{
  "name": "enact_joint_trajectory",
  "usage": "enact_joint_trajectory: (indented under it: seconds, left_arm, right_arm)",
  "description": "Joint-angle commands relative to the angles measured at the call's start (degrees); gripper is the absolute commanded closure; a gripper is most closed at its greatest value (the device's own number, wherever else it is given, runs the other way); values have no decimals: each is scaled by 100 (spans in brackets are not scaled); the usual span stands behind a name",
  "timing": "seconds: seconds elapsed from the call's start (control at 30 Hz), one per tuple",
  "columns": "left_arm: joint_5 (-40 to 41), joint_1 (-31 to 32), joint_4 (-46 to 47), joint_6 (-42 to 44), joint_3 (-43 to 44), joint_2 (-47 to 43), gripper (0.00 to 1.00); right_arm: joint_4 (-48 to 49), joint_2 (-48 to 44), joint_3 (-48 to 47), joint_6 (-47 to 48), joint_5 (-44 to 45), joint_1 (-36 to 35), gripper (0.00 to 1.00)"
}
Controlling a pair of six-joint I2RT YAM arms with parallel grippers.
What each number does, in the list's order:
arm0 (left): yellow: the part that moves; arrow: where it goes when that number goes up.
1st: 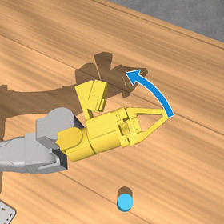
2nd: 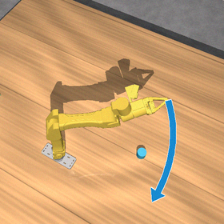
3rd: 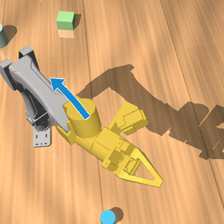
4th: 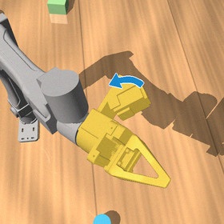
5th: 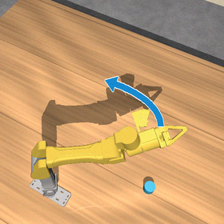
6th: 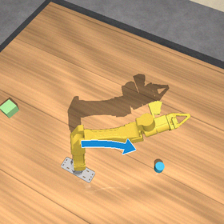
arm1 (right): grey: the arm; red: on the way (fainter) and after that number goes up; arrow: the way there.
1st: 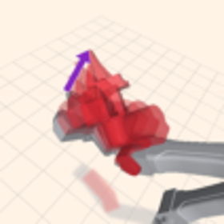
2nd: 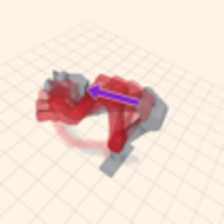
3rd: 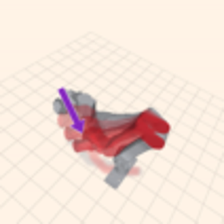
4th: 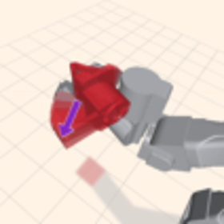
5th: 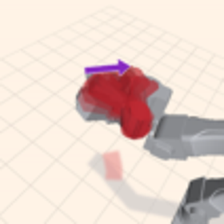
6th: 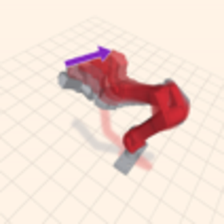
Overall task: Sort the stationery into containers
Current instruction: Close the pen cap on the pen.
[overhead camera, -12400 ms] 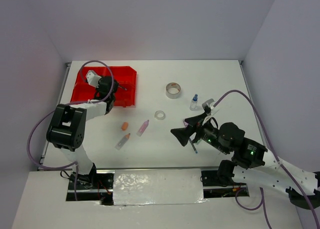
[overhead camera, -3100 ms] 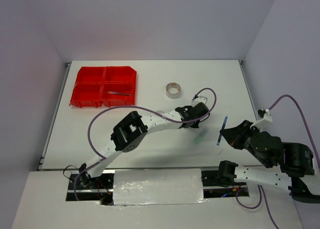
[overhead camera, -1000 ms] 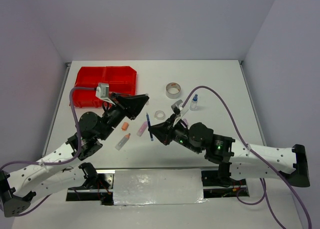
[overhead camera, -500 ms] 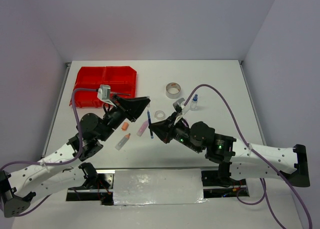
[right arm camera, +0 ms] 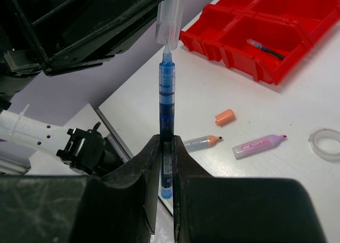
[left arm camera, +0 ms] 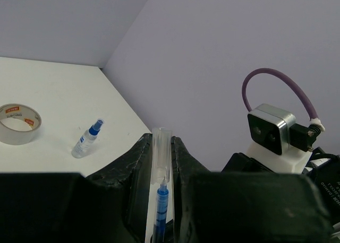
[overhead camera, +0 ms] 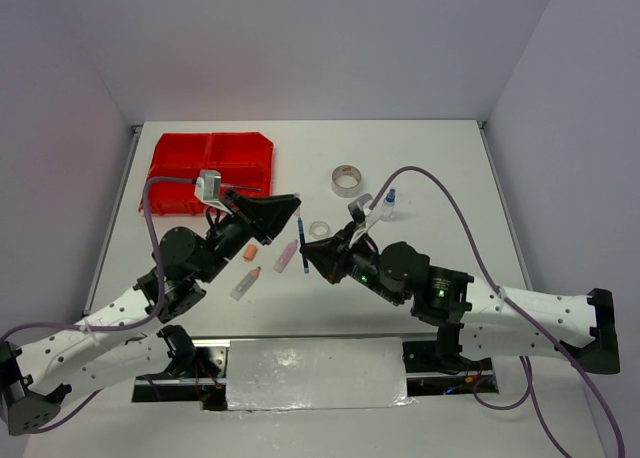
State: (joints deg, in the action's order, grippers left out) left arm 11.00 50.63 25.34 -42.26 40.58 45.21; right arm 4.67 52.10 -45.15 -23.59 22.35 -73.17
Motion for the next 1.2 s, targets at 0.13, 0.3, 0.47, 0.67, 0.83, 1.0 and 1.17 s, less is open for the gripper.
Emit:
enact_joint_trajectory:
  seconds: [0.13,0.3,0.47,0.67,0.83,1.0,1.17]
  left_arm:
    - [-90,-18,419,-10,-41,-74,90]
    - [-98,-18,471,-19,-94,-56,90]
    - [-116,-18,515,-63,-155,-48,90]
    - [-63,-18,568,-291,-278,-118,89]
    - [-2,-18,463,-467,-287,-162,89]
    - [7,-18,463,-617,-357,-188,89]
    - [86,-18,-63,-626,-112,-153,85]
  right_arm:
    - [61,11,-328,30,121,-40,100]
    - [43,2,-346,13,147,-49,100]
    - [78,-15,-346,-5,217,-49,100]
    - [61,72,-469,13,349,-49,100]
    - [87,64,-565,48,402,-40,100]
    - [271,-6,-539,65,542,-49,100]
    - [333,46,-706,486,631,-40,100]
